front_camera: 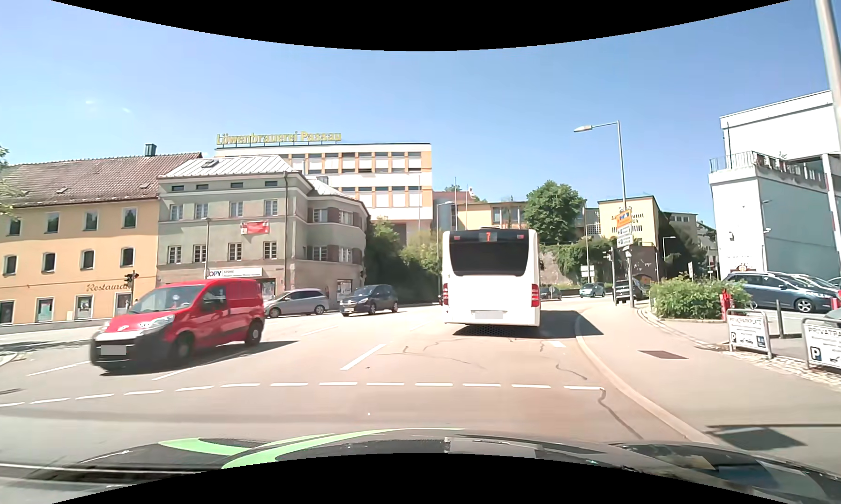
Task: Follow the waypoints while adhering to traffic rules and regulations
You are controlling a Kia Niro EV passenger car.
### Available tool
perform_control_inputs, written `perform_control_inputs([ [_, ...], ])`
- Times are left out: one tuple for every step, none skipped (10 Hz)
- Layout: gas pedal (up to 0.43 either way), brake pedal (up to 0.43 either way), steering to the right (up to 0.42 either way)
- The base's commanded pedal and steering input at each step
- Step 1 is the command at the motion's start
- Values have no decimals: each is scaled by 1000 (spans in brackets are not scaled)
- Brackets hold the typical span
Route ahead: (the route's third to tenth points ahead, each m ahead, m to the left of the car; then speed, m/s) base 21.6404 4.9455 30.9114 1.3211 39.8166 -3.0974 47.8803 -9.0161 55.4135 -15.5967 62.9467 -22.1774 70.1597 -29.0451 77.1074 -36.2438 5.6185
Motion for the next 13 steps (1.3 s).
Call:
perform_control_inputs([
  [197, 0, 65],
  [197, 0, 65],
  [197, 0, 67],
  [197, 0, 67],
  [197, 0, 69],
  [197, 0, 69],
  [197, 0, 69],
  [197, 0, 69],
  [197, 0, 69],
  [197, 0, 69],
  [177, 0, 68],
  [177, 0, 68],
  [177, 0, 68],
])
